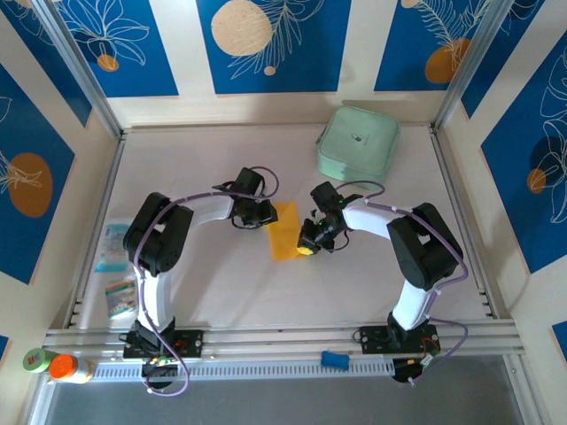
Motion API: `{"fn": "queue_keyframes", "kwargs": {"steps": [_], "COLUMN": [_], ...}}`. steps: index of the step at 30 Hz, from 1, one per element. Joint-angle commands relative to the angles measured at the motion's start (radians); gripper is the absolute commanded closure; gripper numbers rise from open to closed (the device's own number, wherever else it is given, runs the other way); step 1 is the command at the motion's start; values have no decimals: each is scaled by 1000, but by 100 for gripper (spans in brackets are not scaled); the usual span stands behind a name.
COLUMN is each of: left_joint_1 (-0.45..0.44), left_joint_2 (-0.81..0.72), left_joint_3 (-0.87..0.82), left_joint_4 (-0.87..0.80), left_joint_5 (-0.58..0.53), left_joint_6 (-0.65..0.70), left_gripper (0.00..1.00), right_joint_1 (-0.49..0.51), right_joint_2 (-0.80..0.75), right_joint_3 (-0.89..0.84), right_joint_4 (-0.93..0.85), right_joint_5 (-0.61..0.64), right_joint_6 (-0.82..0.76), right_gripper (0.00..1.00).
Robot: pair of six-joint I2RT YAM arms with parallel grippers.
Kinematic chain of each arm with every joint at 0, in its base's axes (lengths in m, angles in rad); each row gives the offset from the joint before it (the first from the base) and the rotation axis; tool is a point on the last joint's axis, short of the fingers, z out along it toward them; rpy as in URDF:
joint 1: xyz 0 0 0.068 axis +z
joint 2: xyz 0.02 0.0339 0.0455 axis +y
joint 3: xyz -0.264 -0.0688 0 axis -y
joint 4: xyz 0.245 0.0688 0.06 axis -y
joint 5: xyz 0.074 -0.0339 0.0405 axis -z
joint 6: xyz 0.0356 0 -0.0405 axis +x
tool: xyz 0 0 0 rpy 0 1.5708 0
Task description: Fold a paper plane with a square sheet of paper (pick it up from the middle)
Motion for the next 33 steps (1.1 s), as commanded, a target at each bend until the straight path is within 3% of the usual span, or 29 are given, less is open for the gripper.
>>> {"fn": "queue_keyframes", "kwargs": {"steps": [1, 13, 33], "left_joint_1": [0, 0, 0], "left_joint_2": [33, 42, 17], "left_joint_3": [25, 16, 17], "left_joint_4": [-74, -81, -65], "left_joint_5": [-26, -28, -22], "left_joint_6": [37, 42, 26], "left_gripper": [81, 82, 85], "right_joint_1": [11, 54, 66], "right_joint_2": [-20, 74, 175], "right_joint_3": [35, 133, 156], "right_joint_4": [29, 118, 244], "right_joint_5": [-44, -62, -31], "right_joint_6": [-41, -31, 68], "right_gripper": [100, 100, 100]}}
